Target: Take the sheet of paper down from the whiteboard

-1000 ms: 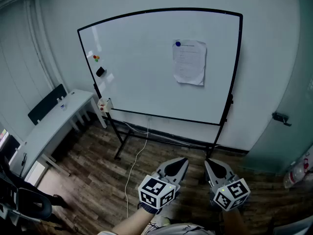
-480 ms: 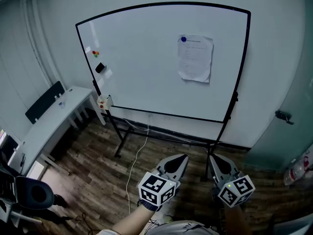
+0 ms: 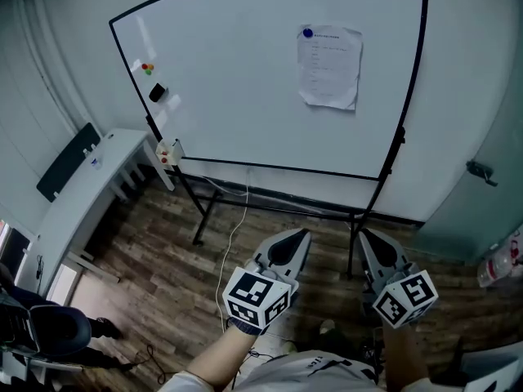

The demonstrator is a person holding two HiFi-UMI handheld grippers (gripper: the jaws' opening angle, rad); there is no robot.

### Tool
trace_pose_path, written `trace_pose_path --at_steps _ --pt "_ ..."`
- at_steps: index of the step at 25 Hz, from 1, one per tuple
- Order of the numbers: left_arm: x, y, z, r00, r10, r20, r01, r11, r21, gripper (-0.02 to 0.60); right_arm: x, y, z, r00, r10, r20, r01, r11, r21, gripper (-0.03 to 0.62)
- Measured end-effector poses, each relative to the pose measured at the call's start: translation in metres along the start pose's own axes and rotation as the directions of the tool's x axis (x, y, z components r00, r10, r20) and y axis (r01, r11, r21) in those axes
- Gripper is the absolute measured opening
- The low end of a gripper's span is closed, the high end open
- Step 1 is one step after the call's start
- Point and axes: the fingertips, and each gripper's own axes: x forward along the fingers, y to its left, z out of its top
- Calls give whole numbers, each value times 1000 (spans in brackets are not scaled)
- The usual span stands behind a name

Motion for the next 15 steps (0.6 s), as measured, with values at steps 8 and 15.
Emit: trace_pose_path --at_steps 8,15 --pt "61 37 6 999 46 -1 -46 998 36 14 54 -55 8 999 24 33 -24 1000 5 14" --pt "145 80 23 994 106 -9 -105 992 77 14 122 -130 26 997 65 50 -66 998 6 14"
